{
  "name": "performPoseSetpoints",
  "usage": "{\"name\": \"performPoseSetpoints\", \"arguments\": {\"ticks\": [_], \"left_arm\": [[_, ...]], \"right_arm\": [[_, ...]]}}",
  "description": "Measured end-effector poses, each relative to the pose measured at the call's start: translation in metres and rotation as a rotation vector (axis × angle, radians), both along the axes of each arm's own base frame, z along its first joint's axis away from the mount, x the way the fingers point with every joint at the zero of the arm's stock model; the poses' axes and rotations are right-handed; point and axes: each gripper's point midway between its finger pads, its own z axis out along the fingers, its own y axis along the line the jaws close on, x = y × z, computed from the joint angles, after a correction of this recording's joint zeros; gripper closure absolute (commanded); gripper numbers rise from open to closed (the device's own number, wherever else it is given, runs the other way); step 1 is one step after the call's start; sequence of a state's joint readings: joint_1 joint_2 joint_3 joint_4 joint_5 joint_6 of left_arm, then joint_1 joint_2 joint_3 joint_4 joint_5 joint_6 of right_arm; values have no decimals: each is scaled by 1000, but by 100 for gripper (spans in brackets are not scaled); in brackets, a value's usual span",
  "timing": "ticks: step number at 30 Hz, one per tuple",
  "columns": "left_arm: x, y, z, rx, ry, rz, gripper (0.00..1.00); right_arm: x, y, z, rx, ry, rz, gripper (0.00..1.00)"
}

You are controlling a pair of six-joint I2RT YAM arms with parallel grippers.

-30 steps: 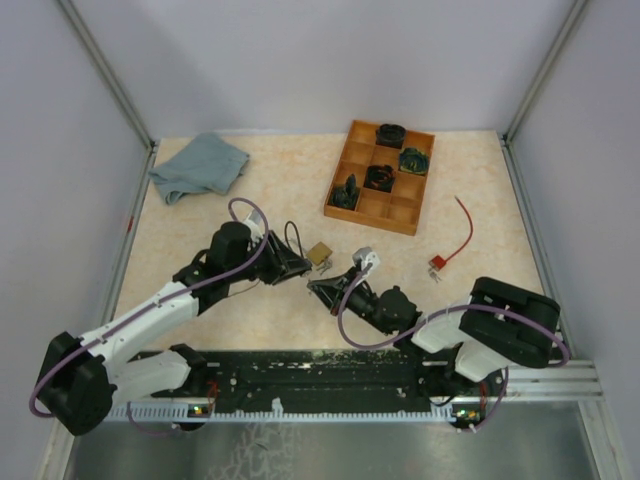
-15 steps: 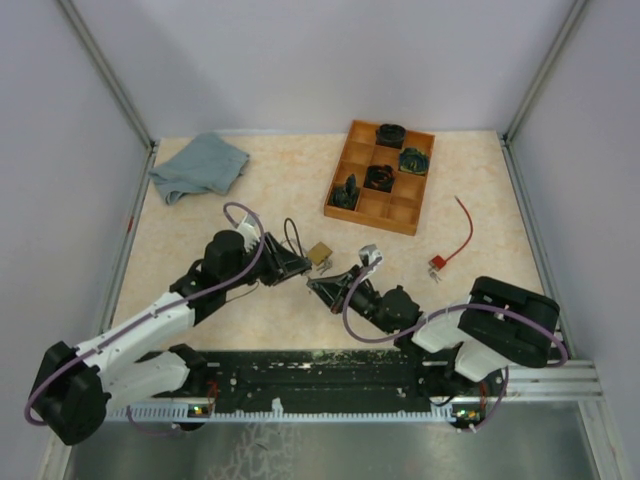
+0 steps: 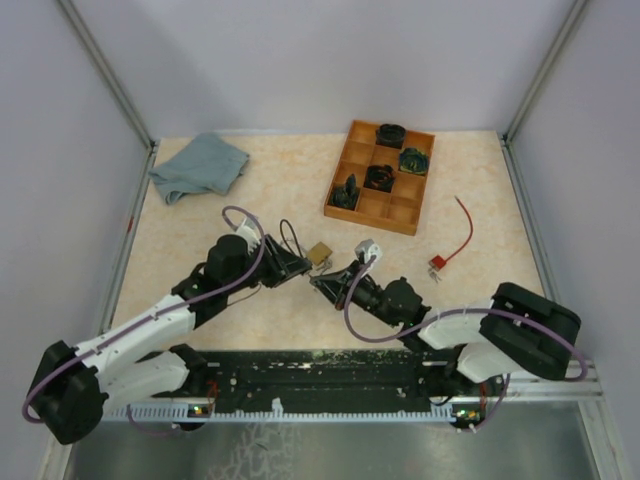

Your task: Unlock with the key

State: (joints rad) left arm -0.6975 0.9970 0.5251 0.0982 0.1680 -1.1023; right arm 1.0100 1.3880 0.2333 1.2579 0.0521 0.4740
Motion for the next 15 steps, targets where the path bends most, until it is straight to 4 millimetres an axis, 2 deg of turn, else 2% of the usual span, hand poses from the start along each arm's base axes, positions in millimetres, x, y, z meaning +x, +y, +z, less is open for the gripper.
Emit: {"name": "performPoseSetpoints", "arguments": {"ticks": [7,15], "left_arm": [[1,4,-7,38,10,32,100],[4,11,-9,0,50,119,100]], "right_arm": [[2,5,2,-97,-50,33,100],[6,13,-5,-81,-69,44,100]]}}
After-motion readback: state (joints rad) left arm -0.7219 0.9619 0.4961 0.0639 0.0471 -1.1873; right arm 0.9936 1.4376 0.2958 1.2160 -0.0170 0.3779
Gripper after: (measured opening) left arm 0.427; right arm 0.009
